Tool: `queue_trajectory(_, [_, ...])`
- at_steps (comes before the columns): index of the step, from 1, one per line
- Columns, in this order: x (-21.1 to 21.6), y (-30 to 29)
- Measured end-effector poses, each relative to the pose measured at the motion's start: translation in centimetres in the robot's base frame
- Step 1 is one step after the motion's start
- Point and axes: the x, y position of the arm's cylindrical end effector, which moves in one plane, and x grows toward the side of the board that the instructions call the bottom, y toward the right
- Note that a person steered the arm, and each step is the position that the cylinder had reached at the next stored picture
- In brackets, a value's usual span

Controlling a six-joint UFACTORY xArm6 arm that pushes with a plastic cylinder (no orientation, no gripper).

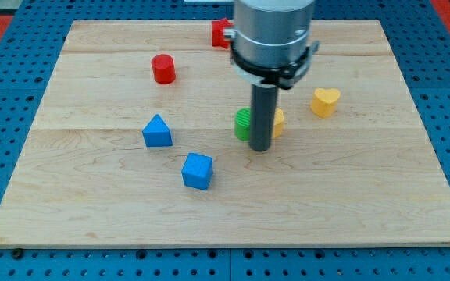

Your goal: Move the blue cube to the centre of the board

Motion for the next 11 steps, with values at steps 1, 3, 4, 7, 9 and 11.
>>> queue_trajectory(1, [-2.0, 2.4])
queue_trajectory(3, [6.0, 1.0])
queue_trajectory(4, [10.4, -3.0])
queue_trajectory(7, [4.1, -10.7])
queue_trajectory(9, [2.7, -16.0])
queue_trajectory(11, [1.7, -12.4])
